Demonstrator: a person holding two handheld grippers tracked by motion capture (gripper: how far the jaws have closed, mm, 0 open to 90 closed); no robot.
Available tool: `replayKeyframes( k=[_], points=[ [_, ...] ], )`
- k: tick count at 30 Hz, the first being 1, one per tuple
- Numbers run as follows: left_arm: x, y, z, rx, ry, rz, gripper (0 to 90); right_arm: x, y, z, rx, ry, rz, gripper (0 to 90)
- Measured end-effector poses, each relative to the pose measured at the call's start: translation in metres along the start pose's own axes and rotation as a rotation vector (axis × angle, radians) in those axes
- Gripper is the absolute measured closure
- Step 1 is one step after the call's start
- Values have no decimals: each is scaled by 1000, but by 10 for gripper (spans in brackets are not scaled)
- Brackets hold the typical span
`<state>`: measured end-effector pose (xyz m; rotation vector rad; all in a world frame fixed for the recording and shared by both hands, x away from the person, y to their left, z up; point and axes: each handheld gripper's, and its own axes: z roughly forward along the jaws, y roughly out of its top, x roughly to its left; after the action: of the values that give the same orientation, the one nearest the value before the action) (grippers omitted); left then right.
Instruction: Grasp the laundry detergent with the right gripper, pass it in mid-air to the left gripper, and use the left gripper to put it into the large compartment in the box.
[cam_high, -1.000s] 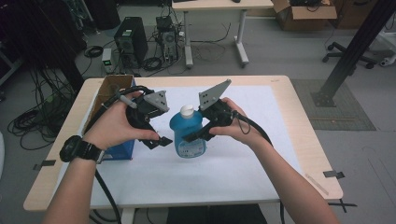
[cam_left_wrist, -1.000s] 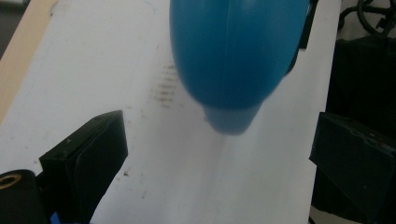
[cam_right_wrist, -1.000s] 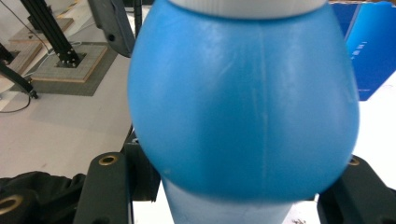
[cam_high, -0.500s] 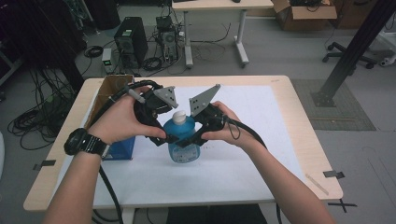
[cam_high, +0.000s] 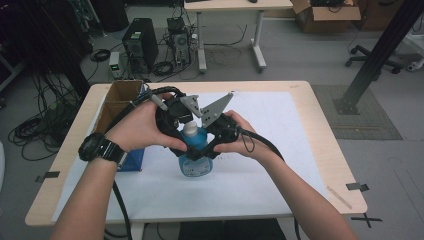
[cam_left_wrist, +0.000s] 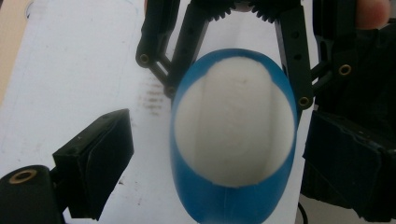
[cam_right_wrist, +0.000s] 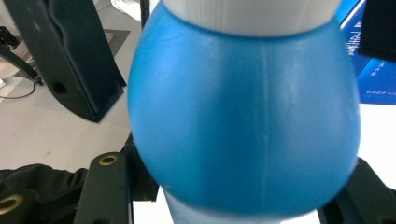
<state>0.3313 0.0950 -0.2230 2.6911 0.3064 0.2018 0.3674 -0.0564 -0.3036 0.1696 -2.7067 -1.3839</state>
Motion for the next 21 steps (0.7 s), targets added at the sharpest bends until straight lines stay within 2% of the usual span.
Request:
replayKeyframes(
  k=[21],
  points=[
    [1, 4, 7, 19, -9, 2, 188, 0, -2, -1, -5, 2, 2, 427]
  ],
)
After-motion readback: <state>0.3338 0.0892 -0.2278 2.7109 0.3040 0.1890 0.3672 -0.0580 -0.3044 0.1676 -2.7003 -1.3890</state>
